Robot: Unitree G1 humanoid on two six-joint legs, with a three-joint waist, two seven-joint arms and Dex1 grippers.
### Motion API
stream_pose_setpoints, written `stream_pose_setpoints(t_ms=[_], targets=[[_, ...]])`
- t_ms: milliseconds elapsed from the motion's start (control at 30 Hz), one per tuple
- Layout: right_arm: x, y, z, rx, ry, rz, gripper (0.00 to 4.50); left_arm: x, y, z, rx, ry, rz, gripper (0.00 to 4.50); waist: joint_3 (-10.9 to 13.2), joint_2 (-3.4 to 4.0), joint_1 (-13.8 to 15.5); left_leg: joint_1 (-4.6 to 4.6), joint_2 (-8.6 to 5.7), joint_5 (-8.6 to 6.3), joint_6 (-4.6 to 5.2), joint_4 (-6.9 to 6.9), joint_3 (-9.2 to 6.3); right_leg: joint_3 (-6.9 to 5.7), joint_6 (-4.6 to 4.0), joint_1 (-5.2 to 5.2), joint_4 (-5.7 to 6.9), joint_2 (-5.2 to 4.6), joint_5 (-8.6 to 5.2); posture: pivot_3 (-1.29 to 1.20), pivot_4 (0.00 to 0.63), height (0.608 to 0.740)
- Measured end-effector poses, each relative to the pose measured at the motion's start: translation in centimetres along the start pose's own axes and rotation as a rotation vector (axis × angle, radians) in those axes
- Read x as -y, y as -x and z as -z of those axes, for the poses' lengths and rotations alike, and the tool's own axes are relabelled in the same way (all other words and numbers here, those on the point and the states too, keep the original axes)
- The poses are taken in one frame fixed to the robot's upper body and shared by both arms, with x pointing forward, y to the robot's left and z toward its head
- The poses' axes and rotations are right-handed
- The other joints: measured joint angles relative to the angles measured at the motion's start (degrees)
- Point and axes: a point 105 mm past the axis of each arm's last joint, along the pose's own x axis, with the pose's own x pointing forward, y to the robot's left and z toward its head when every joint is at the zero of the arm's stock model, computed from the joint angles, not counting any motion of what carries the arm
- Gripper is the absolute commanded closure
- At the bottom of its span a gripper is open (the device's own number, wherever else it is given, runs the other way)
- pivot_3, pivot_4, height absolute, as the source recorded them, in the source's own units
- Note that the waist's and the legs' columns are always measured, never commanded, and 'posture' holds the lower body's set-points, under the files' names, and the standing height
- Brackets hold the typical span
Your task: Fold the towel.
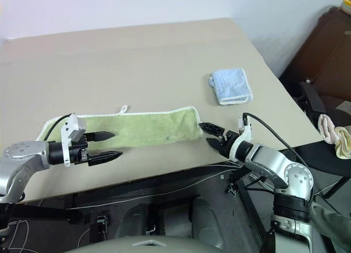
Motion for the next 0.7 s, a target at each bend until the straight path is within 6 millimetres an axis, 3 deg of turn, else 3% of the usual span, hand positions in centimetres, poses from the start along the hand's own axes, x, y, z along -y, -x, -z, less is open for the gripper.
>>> stream_pose_setpoints(t_ms=[533,633,700], targets=[[-1.3,-2.1,-0.2,-0.05,-0.009,-0.017,0.01,0.2,-1.0,0.1,0.007,-0.013,0.016,0.0,0.0,0.01,-0.1,-0.13,0.17,0.0,-0.01,-0.13,0.05,0.11,-0.11,-0.26,-0.07,0.05,0.06,0.0,0.15,0.74],[-1.1,-2.2,-0.2,-0.053,-0.015,-0.009,0.64,0.1,-1.0,0.2,0.001,-0.021,0.01,0.0,0.0,0.01,-0.1,-0.14,0.17,0.0,-0.02,-0.13,0.06,0.11,-0.11,-0.26,-0.08,0.04,0.05,0.0,0.15,0.74],[-0.8,-2.2,-0.1,-0.053,-0.022,0.005,1.3,0.0,-1.0,0.3,0.0,-0.027,0.004,0.0,0.0,0.02,-0.1,-0.15,0.17,0.0,-0.02,-0.14,0.06,0.11,-0.12,-0.28,-0.09,0.04,0.05,0.0,0.15,0.74]])
